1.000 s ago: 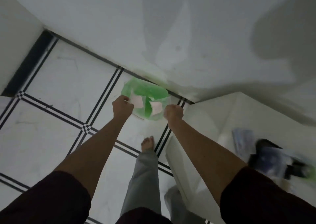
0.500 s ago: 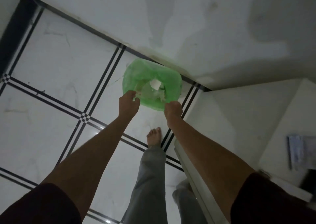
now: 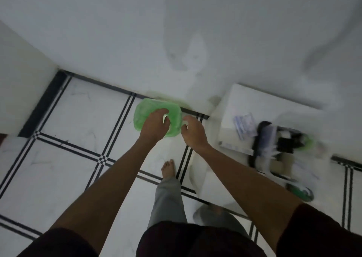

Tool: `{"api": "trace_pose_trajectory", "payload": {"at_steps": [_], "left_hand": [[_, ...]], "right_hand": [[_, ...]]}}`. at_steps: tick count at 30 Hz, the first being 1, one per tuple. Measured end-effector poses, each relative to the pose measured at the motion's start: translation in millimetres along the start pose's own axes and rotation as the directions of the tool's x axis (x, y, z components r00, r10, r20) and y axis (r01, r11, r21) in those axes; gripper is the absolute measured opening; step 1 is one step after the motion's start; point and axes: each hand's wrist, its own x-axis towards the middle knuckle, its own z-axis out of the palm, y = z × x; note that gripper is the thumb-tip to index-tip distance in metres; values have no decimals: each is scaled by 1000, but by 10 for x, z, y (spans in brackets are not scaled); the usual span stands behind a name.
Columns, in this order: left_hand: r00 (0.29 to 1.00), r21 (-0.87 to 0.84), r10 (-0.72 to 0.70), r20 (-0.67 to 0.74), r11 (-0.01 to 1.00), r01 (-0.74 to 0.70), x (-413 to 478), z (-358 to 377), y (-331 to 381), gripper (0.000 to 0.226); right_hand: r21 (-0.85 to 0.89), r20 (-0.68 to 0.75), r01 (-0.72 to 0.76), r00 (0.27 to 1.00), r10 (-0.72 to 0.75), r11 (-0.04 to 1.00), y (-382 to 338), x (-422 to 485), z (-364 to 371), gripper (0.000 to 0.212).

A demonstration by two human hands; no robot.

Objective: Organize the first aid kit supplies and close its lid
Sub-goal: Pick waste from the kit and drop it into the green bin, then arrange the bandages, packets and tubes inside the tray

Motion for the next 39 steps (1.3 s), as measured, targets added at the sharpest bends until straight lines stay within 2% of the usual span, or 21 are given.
{"api": "trace_pose_trajectory", "payload": {"at_steps": [4, 7, 11, 16, 20, 25, 28, 34, 39], "left_hand": [[994, 38, 93, -51, 995, -91, -551, -16, 706, 35], [984, 73, 168, -59, 984, -163, -912, 69, 1177, 32], [962, 84, 274, -10, 959, -272, -1295, 308, 1736, 29], [932, 103, 351, 94, 927, -360, -1615, 650, 2172, 32], [904, 134, 364, 225, 908, -398, -1731, 802, 2299, 33], [879, 157, 369, 304, 890, -428, -1661, 780, 2280, 34], [866, 142, 385, 319, 884, -445, -1560, 781, 2233, 33], [839, 107, 429, 335, 867, -486, -1332, 908, 2151, 35], [834, 158, 327, 444, 888, -432, -1257, 1074, 2009, 44]], "right_hand": [[51, -73, 54, 996, -50, 997, 28, -571, -750, 33], [25, -142, 100, 985, -95, 995, 137, -984, -1237, 29], [-28, -227, 87, 970, -91, 996, 443, -1487, -1747, 31], [6, -297, 20, 955, -17, 1000, 867, -1912, -2057, 27], [64, -315, -14, 949, 34, 998, 1076, -2133, -2180, 21], [112, -365, -83, 923, 119, 990, 1130, -2218, -2324, 26], [67, -390, -120, 911, 137, 991, 1210, -2172, -2413, 32], [107, -472, -183, 855, 212, 977, 1438, -2043, -2581, 37], [77, -476, -227, 847, 236, 971, 1720, -1851, -2721, 38]]}}
